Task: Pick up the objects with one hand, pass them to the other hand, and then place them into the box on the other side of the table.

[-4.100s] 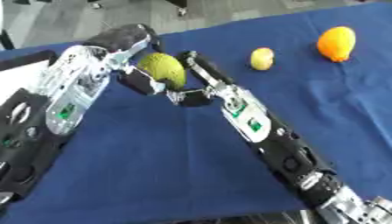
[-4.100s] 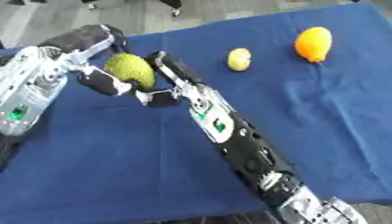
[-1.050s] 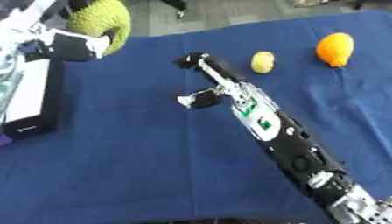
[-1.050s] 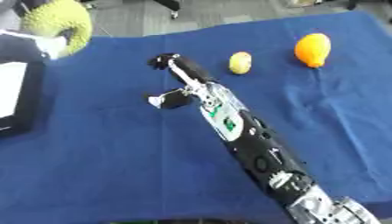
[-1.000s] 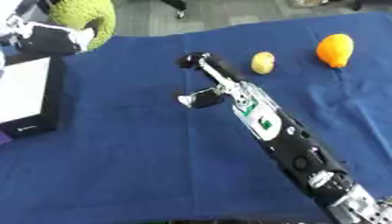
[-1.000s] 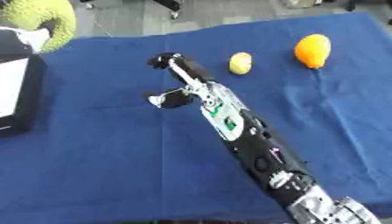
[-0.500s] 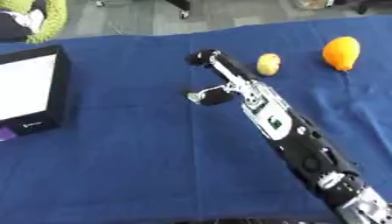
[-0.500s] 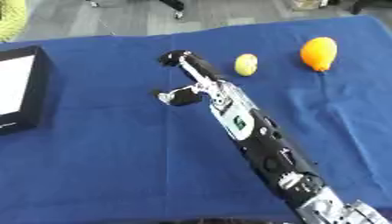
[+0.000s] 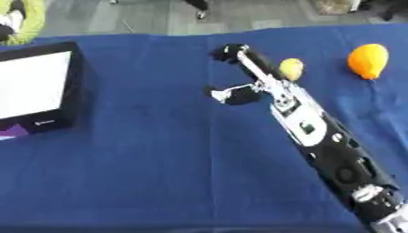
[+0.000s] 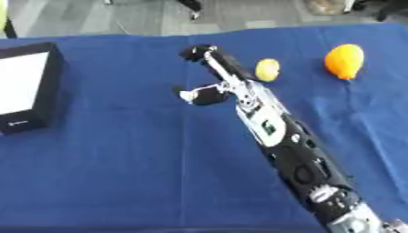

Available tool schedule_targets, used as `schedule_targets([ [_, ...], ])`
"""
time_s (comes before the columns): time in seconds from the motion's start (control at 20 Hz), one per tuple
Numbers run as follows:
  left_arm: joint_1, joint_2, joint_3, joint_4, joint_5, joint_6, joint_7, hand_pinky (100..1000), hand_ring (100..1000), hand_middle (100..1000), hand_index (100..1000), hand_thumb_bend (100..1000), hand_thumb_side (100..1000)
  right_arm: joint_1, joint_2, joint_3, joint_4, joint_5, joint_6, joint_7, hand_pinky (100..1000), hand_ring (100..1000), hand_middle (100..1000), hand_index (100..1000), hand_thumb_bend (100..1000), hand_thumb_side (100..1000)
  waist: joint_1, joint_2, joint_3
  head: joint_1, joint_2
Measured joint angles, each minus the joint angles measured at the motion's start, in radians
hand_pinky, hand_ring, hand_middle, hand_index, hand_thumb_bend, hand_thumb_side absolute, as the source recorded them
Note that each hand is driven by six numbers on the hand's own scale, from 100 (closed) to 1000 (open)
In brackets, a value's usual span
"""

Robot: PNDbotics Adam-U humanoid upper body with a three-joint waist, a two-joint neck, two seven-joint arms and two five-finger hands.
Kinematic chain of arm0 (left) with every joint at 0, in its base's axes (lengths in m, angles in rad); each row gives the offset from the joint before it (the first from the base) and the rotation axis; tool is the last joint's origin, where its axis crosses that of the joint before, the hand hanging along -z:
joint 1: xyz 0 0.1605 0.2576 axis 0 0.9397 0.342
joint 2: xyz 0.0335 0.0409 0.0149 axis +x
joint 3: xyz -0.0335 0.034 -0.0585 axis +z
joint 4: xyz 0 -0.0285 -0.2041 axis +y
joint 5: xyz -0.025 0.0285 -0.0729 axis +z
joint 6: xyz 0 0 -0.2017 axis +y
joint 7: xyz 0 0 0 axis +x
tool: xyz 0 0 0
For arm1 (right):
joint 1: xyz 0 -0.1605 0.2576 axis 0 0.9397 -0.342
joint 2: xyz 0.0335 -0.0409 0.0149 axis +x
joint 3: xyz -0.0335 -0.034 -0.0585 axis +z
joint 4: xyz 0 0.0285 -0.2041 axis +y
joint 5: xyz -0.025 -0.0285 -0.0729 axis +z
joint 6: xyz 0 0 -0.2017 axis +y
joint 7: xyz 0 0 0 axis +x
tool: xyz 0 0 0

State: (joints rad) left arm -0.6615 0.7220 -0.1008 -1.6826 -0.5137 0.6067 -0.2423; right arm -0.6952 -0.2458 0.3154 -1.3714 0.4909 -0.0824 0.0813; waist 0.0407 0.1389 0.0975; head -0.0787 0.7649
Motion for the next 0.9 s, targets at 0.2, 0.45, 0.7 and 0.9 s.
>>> schedule_targets([
  [0.2,-0.027,0.003,0.005,0.113,-0.019,-0.005,0.026,588,561,461,378,174,166,0.001,-0.009,0.001,-0.033,-0.017,0.002,-0.001,793,799,726,816,422,202,-0.008,0.007,-0.006,0.008,0.000],
  [0.45,-0.059,0.008,0.005,0.233,-0.039,-0.023,0.048,588,561,461,378,174,167,0.001,-0.016,0.004,-0.073,-0.034,0.006,-0.003,793,798,725,815,423,196,-0.022,0.018,-0.018,0.012,0.000],
  [0.7,-0.078,0.008,0.006,0.321,-0.063,-0.030,0.068,589,561,460,379,181,161,0.000,-0.021,0.005,-0.101,-0.049,0.012,-0.003,793,797,724,815,424,189,-0.027,0.025,-0.027,0.020,0.000],
  [0.9,-0.080,0.012,0.018,0.408,-0.087,-0.026,0.081,590,561,460,380,181,163,-0.002,-0.027,0.005,-0.122,-0.058,0.016,-0.004,793,797,724,815,424,188,-0.030,0.029,-0.031,0.035,0.000],
])
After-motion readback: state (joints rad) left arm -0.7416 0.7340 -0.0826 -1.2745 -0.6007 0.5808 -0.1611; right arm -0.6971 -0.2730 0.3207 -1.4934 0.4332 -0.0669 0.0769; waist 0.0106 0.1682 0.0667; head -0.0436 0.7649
